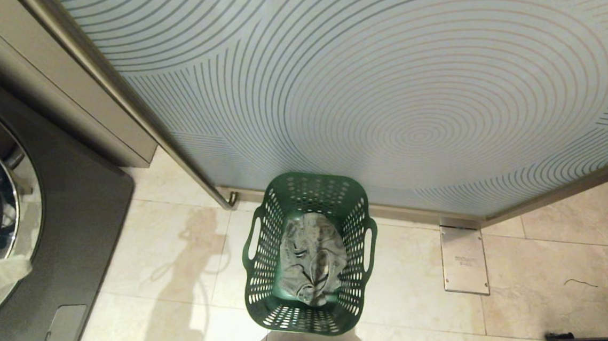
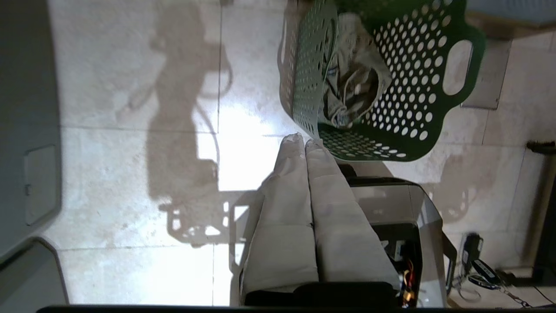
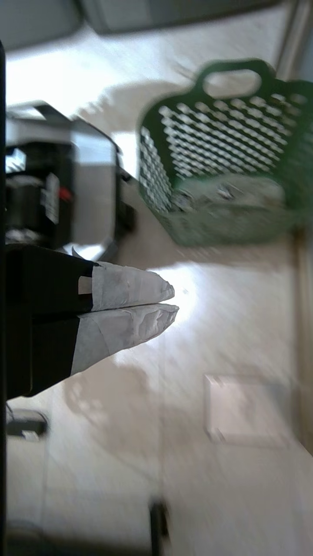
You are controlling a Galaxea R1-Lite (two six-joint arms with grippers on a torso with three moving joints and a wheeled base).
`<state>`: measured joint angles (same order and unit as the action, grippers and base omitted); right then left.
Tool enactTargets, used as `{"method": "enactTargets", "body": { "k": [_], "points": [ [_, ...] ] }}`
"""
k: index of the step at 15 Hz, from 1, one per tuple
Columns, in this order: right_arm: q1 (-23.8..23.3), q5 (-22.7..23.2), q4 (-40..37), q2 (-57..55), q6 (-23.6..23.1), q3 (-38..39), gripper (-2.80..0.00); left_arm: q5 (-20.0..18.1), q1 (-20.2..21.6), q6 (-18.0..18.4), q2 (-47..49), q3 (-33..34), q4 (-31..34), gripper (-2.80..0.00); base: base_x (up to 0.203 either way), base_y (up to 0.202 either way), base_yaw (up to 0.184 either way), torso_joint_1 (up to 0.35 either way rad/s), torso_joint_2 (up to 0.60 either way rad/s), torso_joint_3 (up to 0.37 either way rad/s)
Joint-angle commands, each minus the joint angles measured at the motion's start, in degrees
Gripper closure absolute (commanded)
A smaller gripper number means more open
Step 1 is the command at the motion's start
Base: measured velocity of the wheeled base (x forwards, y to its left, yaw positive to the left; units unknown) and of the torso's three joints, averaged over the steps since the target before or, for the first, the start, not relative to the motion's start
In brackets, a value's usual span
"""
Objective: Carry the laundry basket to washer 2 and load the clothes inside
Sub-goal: Pick up the clothes basket and put it beside the washing machine
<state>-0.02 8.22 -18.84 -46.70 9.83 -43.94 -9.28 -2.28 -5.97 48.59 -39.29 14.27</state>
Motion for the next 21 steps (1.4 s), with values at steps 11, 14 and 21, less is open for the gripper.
{"method": "enactTargets", "body": {
  "k": [11, 14, 21],
  "points": [
    [3.5, -0.73, 44.0, -52.5, 5.78, 3.24, -2.8, 5.97, -12.94, -1.54, 50.95, -4.11, -28.72, -2.8, 0.0, 0.0, 0.0, 0.0, 0.0, 0.0],
    [7.37, -1.07, 43.26, -52.4, 9.87, 0.56, -2.8, 5.75, -13.8, -4.57, 51.0, -4.06, -29.03, -2.8, 0.0, 0.0, 0.0, 0.0, 0.0, 0.0],
    [10.78, -0.78, 35.71, -55.94, 16.0, -4.5, -2.8, 2.21, -15.51, -5.88, 49.28, -1.49, -23.12, -2.8, 0.0, 0.0, 0.0, 0.0, 0.0, 0.0]
  ]
}}
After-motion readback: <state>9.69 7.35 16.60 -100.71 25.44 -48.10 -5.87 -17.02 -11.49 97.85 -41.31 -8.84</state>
